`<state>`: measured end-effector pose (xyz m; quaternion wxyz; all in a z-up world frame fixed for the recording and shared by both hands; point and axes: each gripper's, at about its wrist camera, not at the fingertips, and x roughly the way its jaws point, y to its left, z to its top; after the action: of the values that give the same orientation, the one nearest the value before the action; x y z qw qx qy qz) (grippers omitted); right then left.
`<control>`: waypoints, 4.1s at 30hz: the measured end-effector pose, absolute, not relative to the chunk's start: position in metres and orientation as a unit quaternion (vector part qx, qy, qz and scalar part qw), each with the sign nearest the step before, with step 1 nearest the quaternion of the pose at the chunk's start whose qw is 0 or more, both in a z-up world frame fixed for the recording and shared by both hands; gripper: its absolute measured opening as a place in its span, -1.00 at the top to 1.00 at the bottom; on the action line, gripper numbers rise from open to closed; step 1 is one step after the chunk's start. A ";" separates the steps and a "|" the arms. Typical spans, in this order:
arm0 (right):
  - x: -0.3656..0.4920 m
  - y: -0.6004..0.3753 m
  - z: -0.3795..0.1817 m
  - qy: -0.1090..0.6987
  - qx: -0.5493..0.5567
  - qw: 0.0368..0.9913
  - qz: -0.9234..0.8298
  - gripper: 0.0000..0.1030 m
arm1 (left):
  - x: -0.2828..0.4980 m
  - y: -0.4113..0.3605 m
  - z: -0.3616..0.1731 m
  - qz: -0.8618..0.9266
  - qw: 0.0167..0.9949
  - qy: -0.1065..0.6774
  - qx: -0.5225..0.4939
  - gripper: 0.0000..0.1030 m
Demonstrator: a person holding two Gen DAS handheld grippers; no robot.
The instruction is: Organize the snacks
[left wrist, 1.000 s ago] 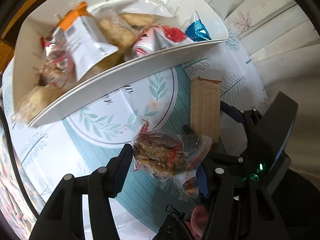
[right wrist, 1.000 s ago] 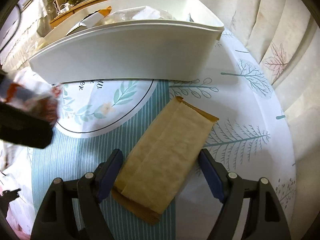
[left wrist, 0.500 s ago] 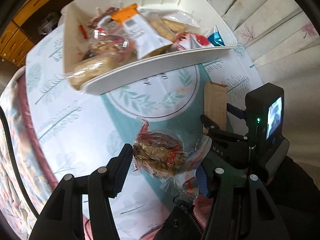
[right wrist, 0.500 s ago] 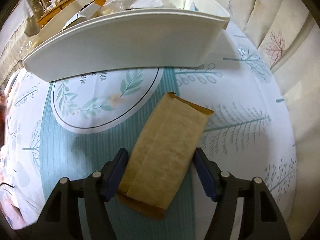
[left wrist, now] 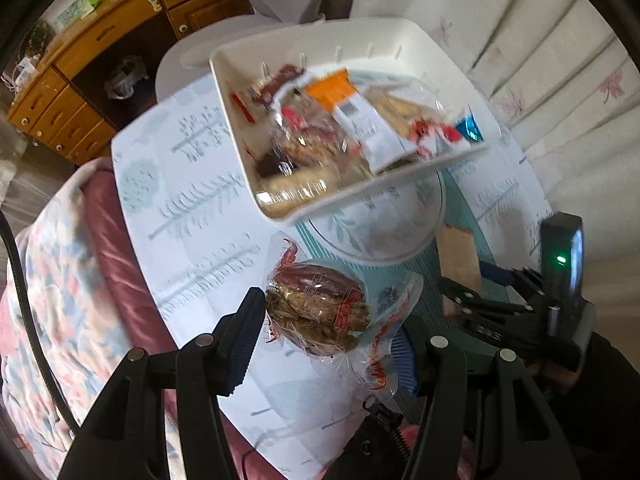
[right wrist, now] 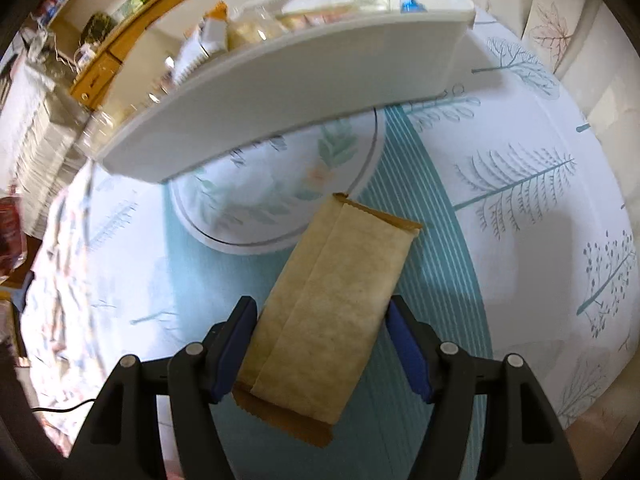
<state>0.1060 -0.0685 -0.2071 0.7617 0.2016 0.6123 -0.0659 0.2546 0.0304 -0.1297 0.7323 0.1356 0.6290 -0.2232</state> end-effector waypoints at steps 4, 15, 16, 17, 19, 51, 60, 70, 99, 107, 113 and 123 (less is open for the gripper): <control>0.113 -0.085 -0.181 0.594 0.261 0.760 -0.040 -0.15 | 0.272 0.028 -0.117 -0.218 0.745 0.619 0.123 -0.12; 0.151 -0.144 -0.113 0.560 0.252 0.788 0.045 -0.14 | 0.317 -0.012 -0.099 -0.164 0.785 0.593 0.074 -0.12; 0.150 -0.147 -0.108 0.555 0.247 0.793 0.050 -0.14 | 0.320 -0.016 -0.099 -0.157 0.788 0.591 0.068 -0.12; 0.154 -0.152 -0.103 0.550 0.242 0.798 0.056 -0.14 | 0.322 -0.021 -0.099 -0.154 0.790 0.590 0.062 -0.12; 0.165 -0.163 -0.092 0.539 0.232 0.807 0.066 -0.14 | 0.326 -0.029 -0.100 -0.148 0.794 0.588 0.048 -0.12; 0.182 -0.192 -0.081 0.473 0.226 0.848 0.077 -0.74 | 0.263 -0.009 -0.082 -0.096 0.834 0.541 -0.054 -0.44; 0.110 -0.140 -0.063 0.477 0.202 0.853 0.062 -0.76 | 0.168 0.047 -0.063 -0.100 0.845 0.521 -0.065 -0.65; 0.010 -0.096 -0.064 0.516 0.165 0.836 0.084 -0.88 | 0.081 0.081 -0.058 -0.094 0.842 0.525 -0.081 -0.74; -0.052 -0.135 0.003 0.531 0.081 0.841 0.065 -0.94 | 0.025 -0.022 -0.021 -0.015 0.875 0.479 -0.060 -0.98; -0.049 -0.143 0.008 0.500 0.077 0.861 0.060 -0.97 | 0.019 -0.035 -0.018 0.001 0.884 0.466 -0.043 -0.98; -0.046 -0.144 0.008 0.500 0.076 0.860 0.064 -1.00 | 0.018 -0.038 -0.017 0.009 0.888 0.459 -0.036 -0.98; -0.046 -0.142 0.005 0.509 0.077 0.855 0.069 -1.00 | 0.016 -0.042 -0.017 0.008 0.888 0.459 -0.029 -0.98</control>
<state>-0.0462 -0.1422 0.0052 0.8547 0.0766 0.5087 0.0694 0.0165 -0.0417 -0.0167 0.8880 -0.0294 0.4588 0.0081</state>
